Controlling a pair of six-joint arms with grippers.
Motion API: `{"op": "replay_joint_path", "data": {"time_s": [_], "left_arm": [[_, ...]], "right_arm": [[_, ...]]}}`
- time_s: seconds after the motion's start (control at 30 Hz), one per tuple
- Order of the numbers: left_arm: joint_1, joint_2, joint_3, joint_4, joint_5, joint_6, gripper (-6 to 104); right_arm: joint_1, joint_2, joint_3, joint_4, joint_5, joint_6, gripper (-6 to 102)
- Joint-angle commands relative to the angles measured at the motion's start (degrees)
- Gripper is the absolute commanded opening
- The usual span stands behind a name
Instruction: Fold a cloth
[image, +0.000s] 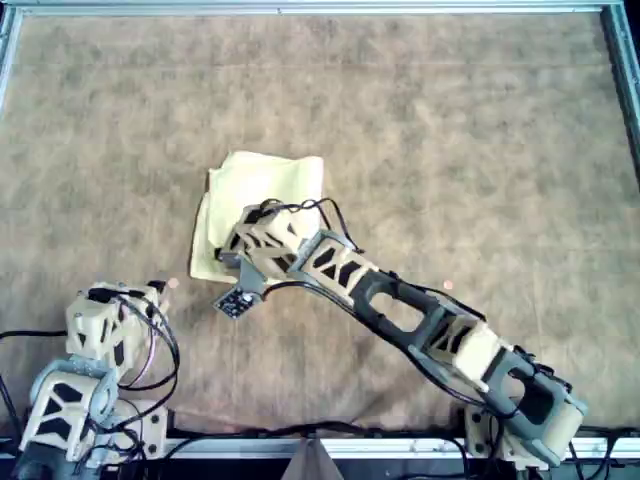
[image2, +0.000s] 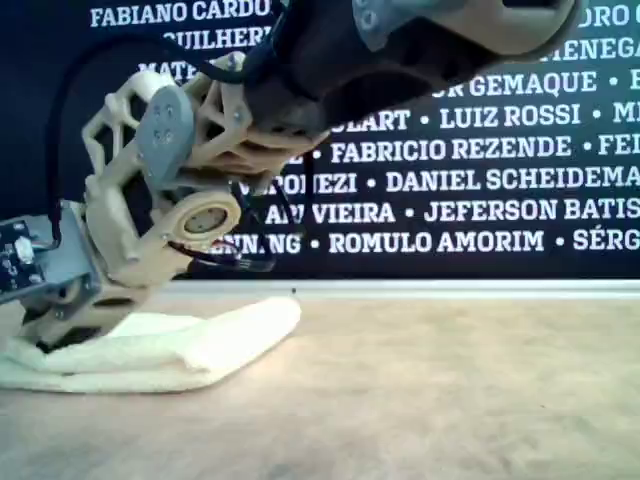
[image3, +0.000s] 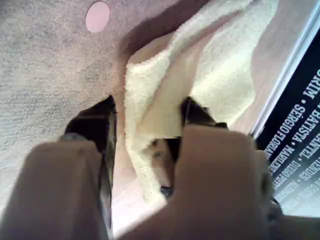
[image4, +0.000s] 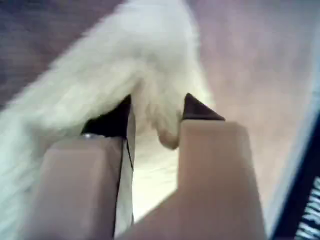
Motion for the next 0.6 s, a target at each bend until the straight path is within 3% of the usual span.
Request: {"op": "replay_joint_path", "data": {"time_s": [0.0, 0.07, 0.23, 0.3, 0.37, 0.43, 0.57], "left_arm": [[1.3, 0.6, -1.2, -0.6, -0.1, 0.3, 51], [1.3, 0.6, -1.2, -0.6, -0.1, 0.3, 51], [1.3, 0.6, -1.2, -0.6, -0.1, 0.2, 51], [1.3, 0.6, -1.2, -0.6, -0.1, 0.2, 51], [1.3, 0.6, -1.2, -0.6, -0.1, 0.2, 51], [1.3, 0.6, -1.2, -0.6, -0.1, 0.2, 51], [1.3, 0.6, -1.2, -0.6, -0.1, 0.2, 51]], "right_arm": [[-1.1, 9.5, -4.4, 6.3, 0.3, -2.02, 44], [-1.2, 11.4, -4.8, 9.1, 0.3, -4.75, 44], [-2.2, 19.1, -3.7, 12.0, 0.3, -14.59, 44], [-2.5, 21.3, -3.7, 13.4, 0.4, -16.96, 44], [-3.4, 23.6, -3.7, 15.5, 0.4, -17.75, 44], [-5.2, 25.9, -3.5, 19.7, 0.3, -17.05, 42], [-9.7, 28.1, -4.6, 29.6, 0.3, -16.96, 27]]}}
